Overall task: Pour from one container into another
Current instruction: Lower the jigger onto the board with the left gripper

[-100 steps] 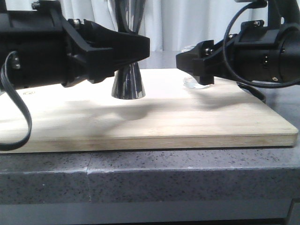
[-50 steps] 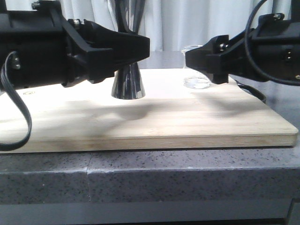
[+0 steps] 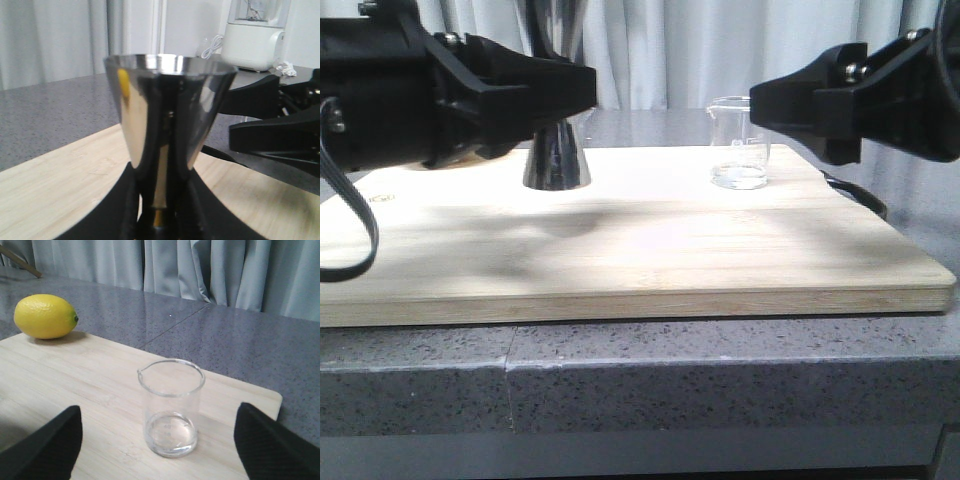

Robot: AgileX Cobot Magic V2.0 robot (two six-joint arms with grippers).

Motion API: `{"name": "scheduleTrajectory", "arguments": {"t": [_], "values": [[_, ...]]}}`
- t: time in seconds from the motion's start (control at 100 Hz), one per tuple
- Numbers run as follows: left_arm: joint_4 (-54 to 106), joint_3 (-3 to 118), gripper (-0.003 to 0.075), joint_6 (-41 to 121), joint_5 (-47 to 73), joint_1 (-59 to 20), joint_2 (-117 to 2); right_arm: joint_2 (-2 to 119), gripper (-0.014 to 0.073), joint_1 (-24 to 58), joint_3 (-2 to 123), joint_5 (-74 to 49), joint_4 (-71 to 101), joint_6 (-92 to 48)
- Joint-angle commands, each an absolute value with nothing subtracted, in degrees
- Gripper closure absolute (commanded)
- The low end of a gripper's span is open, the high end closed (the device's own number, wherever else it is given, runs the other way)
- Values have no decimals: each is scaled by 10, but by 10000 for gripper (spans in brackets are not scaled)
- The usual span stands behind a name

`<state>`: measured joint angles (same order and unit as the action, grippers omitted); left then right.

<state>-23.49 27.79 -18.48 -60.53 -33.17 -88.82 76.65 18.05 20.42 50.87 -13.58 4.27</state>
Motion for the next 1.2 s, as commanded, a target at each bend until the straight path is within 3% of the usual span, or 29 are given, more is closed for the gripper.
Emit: {"name": "scheduleTrajectory", "arguments": {"t": [0.0,0.51,1.19], "values": [[-218,291,739,-183,-668,-316,-865,741,31,179,212,548,-135,44],[-219,291,739,-183,-669,-226,-865,740,31,179,212,554,-135,44],[-218,291,739,-183,-691,-217,-897,740,31,179,212,562,-135,44]]}}
